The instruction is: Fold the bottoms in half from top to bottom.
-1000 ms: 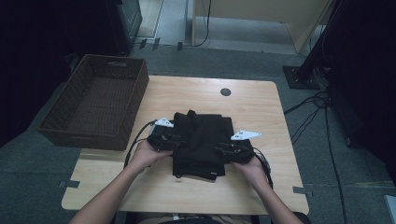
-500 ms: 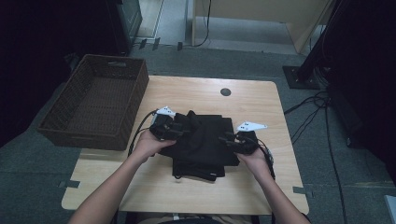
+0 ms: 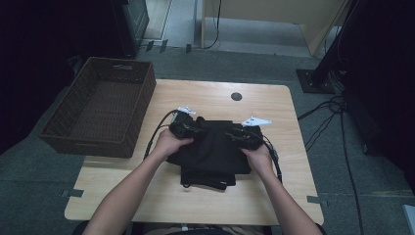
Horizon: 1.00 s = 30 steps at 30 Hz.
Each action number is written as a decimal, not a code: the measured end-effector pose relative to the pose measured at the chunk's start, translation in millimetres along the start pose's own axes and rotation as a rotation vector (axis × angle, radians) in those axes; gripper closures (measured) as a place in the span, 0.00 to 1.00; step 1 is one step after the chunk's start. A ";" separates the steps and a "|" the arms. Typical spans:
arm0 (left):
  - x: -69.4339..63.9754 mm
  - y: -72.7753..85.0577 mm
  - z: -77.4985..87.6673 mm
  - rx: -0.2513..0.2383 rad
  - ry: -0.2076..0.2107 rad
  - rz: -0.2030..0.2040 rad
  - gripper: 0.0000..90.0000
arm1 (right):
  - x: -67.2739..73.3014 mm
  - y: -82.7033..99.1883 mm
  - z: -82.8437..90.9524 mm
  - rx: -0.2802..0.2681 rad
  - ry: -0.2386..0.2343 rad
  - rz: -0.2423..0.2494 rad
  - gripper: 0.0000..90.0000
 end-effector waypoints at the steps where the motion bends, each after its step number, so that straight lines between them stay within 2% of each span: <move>1: 3.2 0.9 7.4 -0.013 0.007 0.016 1.00 | -1.6 1.3 -0.7 0.006 0.007 0.005 0.63; 3: 10.6 3.6 19.8 -0.033 0.000 0.036 1.00 | -4.3 4.4 0.4 0.015 0.016 0.003 0.63; 5: 17.9 8.4 28.0 -0.033 -0.013 0.042 1.00 | -5.9 6.4 1.6 0.021 0.022 -0.001 0.63; 7: 28.2 14.3 37.3 -0.030 -0.023 0.067 1.00 | -8.1 8.5 2.6 0.033 0.027 0.006 0.63; 8: 32.3 16.1 40.1 -0.033 -0.035 0.071 1.00 | -9.1 9.7 3.3 0.040 0.035 0.007 0.63; 9: 40.9 19.0 43.6 -0.033 -0.065 0.081 1.00 | -9.2 10.5 3.7 0.044 0.037 0.003 0.63; 11: 51.8 23.7 46.2 -0.021 -0.084 0.096 1.00 | -11.4 14.3 3.6 0.064 0.040 0.003 0.63; 13: 64.2 29.4 45.8 -0.008 -0.130 0.103 1.00 | -13.1 18.2 2.1 0.083 0.037 0.003 0.62; 16: 72.8 34.8 41.2 0.012 -0.153 0.119 0.99 | -13.7 21.1 -0.3 0.087 0.033 -0.008 0.62; 17: 73.5 35.0 40.6 0.008 -0.156 0.135 0.97 | -13.8 21.4 -1.0 0.090 0.034 -0.004 0.62; 19: 67.7 33.0 43.6 -0.004 -0.103 0.165 0.79 | -13.5 20.5 -0.7 0.099 0.040 0.011 0.62; 20: 64.3 32.4 45.1 -0.006 -0.081 0.166 0.72 | -13.1 18.9 0.5 0.091 0.037 0.011 0.62; 23: 54.9 34.1 50.2 -0.015 -0.076 0.135 0.59 | -15.8 11.8 4.8 0.046 0.050 -0.002 0.60; 24: 52.2 36.9 49.2 -0.003 -0.075 0.126 0.56 | -17.5 9.8 5.4 0.039 0.050 -0.007 0.58; 26: 50.5 40.8 45.7 0.011 -0.072 0.133 0.51 | -19.8 6.6 4.9 0.023 0.046 -0.027 0.55; 28: 47.7 45.9 39.7 0.027 -0.055 0.145 0.51 | -20.7 4.3 1.5 0.016 0.042 -0.040 0.55; 30: 44.6 51.5 33.7 0.056 -0.049 0.134 0.54 | -20.3 3.8 -5.6 0.023 0.034 -0.043 0.57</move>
Point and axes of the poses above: each handheld gripper's, and its own axes: z roughly backward along the jaws, y roughly out of its underside, x roughly to its left, the point moved 9 cm from there along -z, roughly forward along the jaws, and after that the axes turned 14 degrees about -y, right-handed, at the moved point
